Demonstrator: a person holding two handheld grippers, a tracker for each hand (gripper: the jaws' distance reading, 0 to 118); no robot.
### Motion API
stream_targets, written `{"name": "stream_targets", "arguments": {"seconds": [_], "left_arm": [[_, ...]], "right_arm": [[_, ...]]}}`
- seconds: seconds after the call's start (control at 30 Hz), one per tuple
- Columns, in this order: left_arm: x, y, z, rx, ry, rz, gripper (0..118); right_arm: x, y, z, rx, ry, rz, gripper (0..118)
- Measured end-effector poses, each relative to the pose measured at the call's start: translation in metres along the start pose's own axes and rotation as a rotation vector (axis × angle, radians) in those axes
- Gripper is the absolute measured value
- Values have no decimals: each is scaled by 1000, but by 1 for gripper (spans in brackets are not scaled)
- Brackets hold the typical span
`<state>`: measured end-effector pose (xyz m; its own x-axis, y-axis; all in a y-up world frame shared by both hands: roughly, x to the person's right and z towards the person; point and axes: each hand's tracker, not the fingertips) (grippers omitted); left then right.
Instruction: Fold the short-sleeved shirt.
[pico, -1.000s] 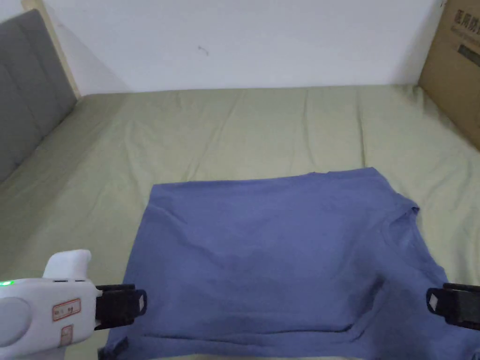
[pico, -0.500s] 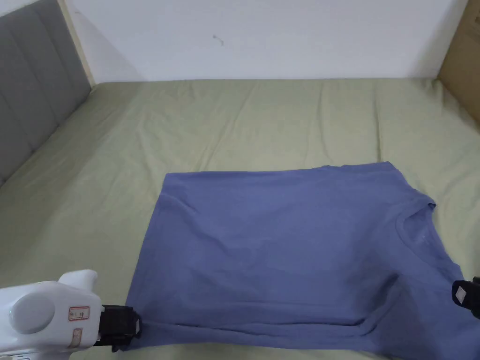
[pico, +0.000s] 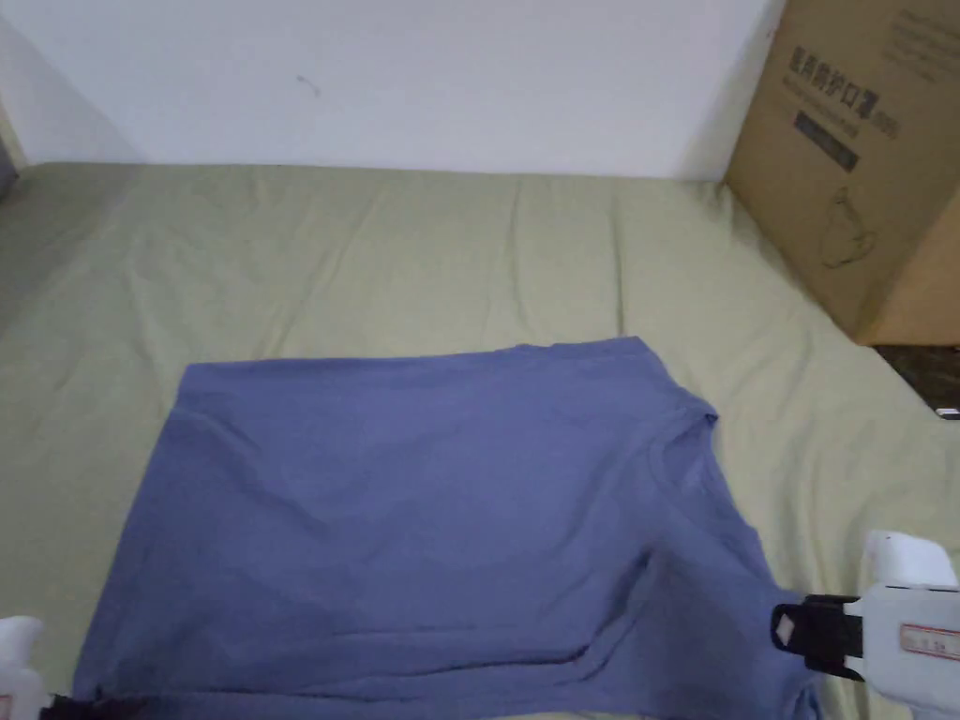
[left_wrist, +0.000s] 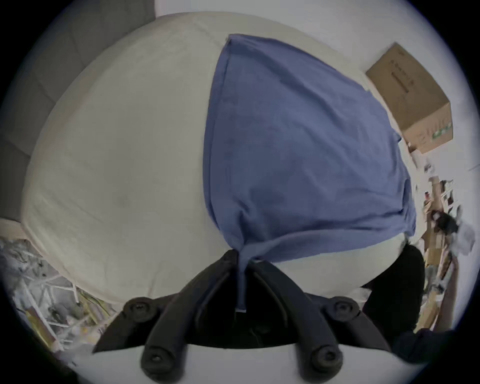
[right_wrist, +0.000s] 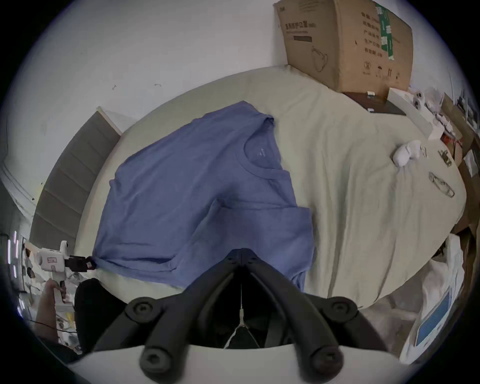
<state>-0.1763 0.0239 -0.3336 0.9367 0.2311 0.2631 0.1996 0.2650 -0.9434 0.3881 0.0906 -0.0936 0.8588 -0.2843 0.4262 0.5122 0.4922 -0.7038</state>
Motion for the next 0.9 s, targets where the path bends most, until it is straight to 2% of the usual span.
{"name": "stream_targets", "arguments": {"seconds": [0.03,0.1,0.13,0.17,0.23,0.3,0.33,0.37,0.43,0.47,0.53,0.57,0.63,0.67,0.7,0.73,0.77,0.8,0.83,0.9], "left_arm": [[1,-2,2,-10,17,-14,4],[3,-3,-1,-15,14,-6,4],[5,-3,-1,-18,17,-5,4],[8,-4,0,-17,25,-14,4],[17,-6,0,-14,47,-36,4],[18,-6,1,-15,57,-44,4],[17,-6,1,-15,56,-43,4],[17,-6,1,-17,49,-35,4],[9,-6,1,-18,23,-7,4],[9,-6,1,-17,17,-1,4],[13,-6,2,-16,13,2,4],[9,-6,3,-15,13,3,4],[14,-7,7,-2,19,-8,4],[18,-8,12,25,16,-21,4],[14,-9,17,61,10,-30,4],[14,-10,24,94,10,-29,3],[15,-11,30,116,3,-16,4],[16,-12,35,130,-15,6,4],[12,-13,38,136,-27,13,4],[12,-16,45,154,-35,20,4]], "right_arm": [[4,1,-4,-46,-12,0,7],[18,1,-21,-134,-85,32,83],[21,-3,-28,-152,-125,54,101],[24,-5,-34,-157,-170,86,101],[29,-9,-49,-213,-215,109,101],[38,-12,-64,-287,-239,93,101],[41,-13,-70,-325,-226,63,98],[44,-13,-75,-351,-197,38,89],[49,-12,-81,-389,-169,31,81],[46,-12,-79,-369,-189,46,73],[41,-11,-74,-353,-184,71,51],[39,-12,-72,-344,-197,89,33],[32,-16,-61,-307,-247,167,19],[33,-18,-56,-287,-249,178,12],[37,-20,-51,-274,-228,147,0],[40,-23,-44,-244,-210,105,0],[45,-23,-37,-221,-123,45,0],[47,-23,-30,-187,-80,-20,0],[47,-23,-26,-175,-96,-28,0],[43,-20,-14,-147,-123,9,0]]}}
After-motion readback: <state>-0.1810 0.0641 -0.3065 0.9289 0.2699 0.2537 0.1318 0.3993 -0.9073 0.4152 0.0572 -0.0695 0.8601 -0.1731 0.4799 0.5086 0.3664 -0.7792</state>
